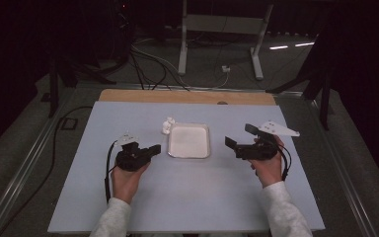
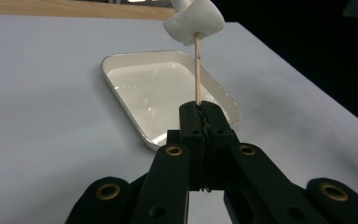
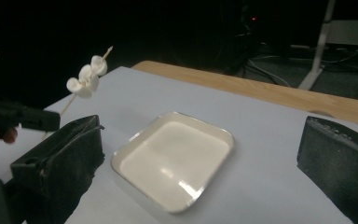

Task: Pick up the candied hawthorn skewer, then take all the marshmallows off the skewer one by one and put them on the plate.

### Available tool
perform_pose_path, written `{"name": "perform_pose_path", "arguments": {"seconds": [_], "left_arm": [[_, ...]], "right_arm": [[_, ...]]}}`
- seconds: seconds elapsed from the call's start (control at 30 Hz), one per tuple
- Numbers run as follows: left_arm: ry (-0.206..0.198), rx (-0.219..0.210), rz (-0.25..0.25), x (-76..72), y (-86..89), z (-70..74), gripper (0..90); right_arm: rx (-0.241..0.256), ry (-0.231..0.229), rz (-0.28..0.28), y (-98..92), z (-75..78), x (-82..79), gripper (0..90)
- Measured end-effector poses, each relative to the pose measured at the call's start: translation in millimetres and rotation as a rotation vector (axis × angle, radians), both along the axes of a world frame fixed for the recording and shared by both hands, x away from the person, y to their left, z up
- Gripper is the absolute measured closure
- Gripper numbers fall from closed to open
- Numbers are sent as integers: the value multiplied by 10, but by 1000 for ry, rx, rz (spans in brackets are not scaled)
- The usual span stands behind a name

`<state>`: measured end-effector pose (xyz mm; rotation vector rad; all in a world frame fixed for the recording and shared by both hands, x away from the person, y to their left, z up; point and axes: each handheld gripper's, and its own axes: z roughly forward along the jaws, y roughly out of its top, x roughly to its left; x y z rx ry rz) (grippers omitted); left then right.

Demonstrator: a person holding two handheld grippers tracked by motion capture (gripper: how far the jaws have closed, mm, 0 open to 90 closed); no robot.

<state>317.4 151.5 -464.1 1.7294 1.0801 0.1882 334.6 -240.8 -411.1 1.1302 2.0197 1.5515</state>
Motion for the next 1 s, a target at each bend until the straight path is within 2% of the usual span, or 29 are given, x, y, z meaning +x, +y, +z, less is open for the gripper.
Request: {"name": "perform_pose_path", "arguments": {"seconds": [0.1,0.2,0.27,0.3,0.33,0.37,0.5,0.67,0.73,0.87,0.9,1.0], "left_arm": [[-13,-17,-1,-23,5,-17,900],[-25,-12,-9,-37,9,-22,900],[-32,-17,-9,-50,8,-29,900],[-35,-17,-11,-56,8,-33,900],[-40,-15,-11,-62,5,-37,900],[-44,-15,-14,-69,4,-41,900],[-60,-14,-12,-83,1,-44,900],[-73,-8,-14,-106,-24,-56,900],[-80,-3,-16,-122,-42,-60,900],[-91,5,-25,-132,-79,-68,900],[-93,9,-27,-136,-92,-72,900],[-94,16,-33,-144,-121,-84,900]], "right_arm": [[-7,8,15,117,64,78,3],[-25,22,43,303,129,158,3],[-20,27,53,353,141,174,3],[-18,33,72,455,158,205,3],[-18,33,72,455,158,205,3],[-16,39,93,563,159,231,3],[-10,57,129,703,131,268,3],[18,83,155,799,96,320,3],[32,118,165,862,77,358,4],[48,150,189,918,65,396,50],[55,175,216,961,62,421,116],[75,208,245,1018,56,453,257]]}}
